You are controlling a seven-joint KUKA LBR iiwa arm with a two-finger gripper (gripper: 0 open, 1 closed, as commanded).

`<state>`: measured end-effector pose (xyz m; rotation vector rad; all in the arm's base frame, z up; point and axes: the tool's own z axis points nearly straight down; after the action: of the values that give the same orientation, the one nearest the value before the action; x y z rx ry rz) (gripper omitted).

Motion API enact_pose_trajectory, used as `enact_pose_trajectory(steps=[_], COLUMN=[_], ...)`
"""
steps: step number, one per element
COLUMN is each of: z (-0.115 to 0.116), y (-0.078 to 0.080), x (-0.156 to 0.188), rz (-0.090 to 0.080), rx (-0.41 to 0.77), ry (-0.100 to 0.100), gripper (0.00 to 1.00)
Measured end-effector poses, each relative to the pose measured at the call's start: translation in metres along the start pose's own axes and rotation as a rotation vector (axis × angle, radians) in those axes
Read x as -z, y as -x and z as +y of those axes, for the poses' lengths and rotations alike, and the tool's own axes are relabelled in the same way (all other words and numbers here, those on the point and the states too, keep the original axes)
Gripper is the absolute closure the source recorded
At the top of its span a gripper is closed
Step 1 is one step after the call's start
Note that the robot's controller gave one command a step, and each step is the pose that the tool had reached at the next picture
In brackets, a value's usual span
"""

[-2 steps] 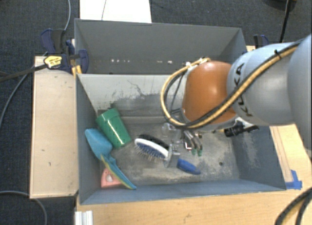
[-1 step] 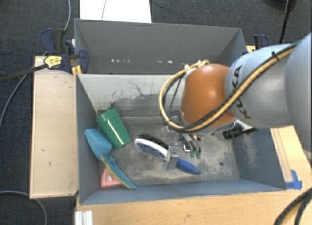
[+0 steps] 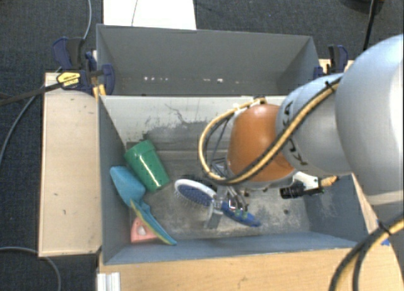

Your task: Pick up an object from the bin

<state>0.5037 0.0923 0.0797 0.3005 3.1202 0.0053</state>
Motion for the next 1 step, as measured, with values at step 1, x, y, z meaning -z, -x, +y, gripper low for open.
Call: enact_pose_trajectory(steps=[1], z=[-0.0004], y=[0.0022], x=[-0.0228], rz=[-0.012], rx=[0.031], ry=[0.002], gripper=[1.00])
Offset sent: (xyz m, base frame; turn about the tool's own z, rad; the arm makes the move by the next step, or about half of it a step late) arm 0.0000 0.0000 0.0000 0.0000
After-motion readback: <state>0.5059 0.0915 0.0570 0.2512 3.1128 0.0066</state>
